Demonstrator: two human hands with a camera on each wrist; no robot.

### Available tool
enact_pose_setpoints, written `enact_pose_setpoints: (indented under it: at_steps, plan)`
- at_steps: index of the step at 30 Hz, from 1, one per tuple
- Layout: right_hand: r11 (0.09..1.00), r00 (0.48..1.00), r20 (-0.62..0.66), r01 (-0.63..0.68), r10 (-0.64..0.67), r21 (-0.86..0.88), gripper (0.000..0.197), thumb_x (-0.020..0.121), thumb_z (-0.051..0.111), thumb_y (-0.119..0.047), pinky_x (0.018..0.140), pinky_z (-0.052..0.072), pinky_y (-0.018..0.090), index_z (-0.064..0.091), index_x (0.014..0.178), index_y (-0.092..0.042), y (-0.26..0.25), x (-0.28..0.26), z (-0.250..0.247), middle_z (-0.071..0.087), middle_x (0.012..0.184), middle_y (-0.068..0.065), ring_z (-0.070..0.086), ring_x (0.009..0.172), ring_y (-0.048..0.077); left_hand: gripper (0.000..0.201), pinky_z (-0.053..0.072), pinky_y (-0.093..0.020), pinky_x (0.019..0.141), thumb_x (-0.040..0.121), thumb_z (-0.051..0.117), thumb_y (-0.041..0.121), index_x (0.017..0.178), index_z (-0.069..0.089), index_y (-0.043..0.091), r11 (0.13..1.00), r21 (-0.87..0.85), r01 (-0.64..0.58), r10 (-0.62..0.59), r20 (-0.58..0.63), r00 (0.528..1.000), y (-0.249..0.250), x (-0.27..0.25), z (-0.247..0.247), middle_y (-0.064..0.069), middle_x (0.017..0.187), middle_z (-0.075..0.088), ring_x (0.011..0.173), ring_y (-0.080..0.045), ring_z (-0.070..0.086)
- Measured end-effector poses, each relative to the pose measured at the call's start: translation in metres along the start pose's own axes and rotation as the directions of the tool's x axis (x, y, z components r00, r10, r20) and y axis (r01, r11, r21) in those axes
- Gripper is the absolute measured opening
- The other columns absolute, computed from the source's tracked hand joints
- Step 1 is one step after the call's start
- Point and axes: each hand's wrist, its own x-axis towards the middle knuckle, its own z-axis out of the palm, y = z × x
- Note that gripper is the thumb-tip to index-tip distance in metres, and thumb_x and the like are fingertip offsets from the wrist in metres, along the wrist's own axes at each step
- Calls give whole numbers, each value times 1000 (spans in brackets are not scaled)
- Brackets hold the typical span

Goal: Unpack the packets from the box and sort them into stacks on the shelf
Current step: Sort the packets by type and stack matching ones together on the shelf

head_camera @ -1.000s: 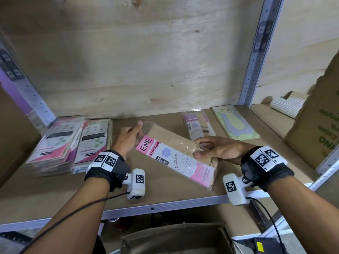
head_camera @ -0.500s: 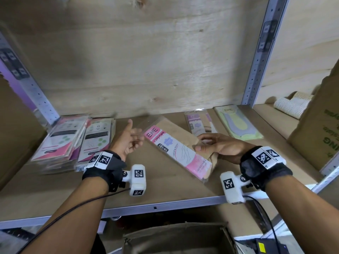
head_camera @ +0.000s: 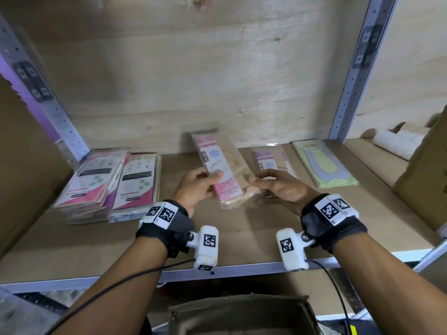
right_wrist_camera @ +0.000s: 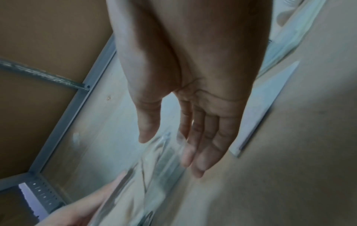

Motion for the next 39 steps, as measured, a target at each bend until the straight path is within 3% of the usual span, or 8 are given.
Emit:
enact_pose_setpoints:
  at_steps: [3,6,10,17,25,28,33,39]
  plan:
    - [998,995,-98,0,-5,-58,35,78,80,-41,74,58,32,66,97,-16,0,3,-1,72,95,10,71,84,22,31,61,-26,71,95,67,15,123,61,4,994,-16,-112,106,-208,972,1,7,-12,-10,118,72,100,-23,74]
    - [997,995,-66,-78,77,-12,37,89,69,-38,74,60,34,63,106,-6,1,4,3,71,96,15,73,82,25,29,62,-31,77,95,68,13,121,60,2,986,-5,-166,159,-242,957,0,7,-11,-9,116,72,101,-24,74]
    - [965,981,136,-166,140,203,42,96,58,-42,83,61,42,68,105,-3,-2,3,14,73,106,24,73,97,34,27,61,-26,67,94,69,11,118,63,1,988,54,-142,147,-118,982,-2,4,-2,-10,110,74,90,-17,76]
    - [961,972,168,-195,163,194,37,91,67,-13,82,61,40,60,121,8,1,6,16,71,114,22,71,104,30,30,62,-25,67,93,70,15,122,66,7,978,206,30,-42,53,998,-10,1,-5,-10,114,75,87,-17,75]
    - [979,986,100,-146,132,143,26,90,67,-6,67,61,29,64,112,7,3,9,17,75,101,18,75,85,24,35,63,-33,80,91,73,16,122,65,4,948,103,303,-319,267,909,-10,-6,-7,-15,112,76,100,-28,75]
    - [985,989,60,-142,136,98,28,89,68,-6,72,63,31,64,113,9,3,10,21,72,106,22,73,84,26,34,64,-28,76,90,74,11,121,66,0,954,123,273,-294,215,931,-10,-4,-8,-16,112,75,91,-22,75]
    - [983,986,-27,-164,163,-81,5,87,66,4,59,60,25,65,93,5,-4,14,27,68,83,16,67,64,19,42,64,-26,68,82,82,15,117,68,-4,953,228,199,-213,42,976,-14,5,-8,-16,109,76,87,-21,75]
    - [894,974,-223,-140,46,-425,36,71,79,-1,76,58,30,68,106,-3,-7,26,27,71,97,9,68,88,20,38,64,-37,76,72,91,18,102,75,2,891,432,144,-103,-116,988,-20,21,0,-12,96,78,82,-27,78]
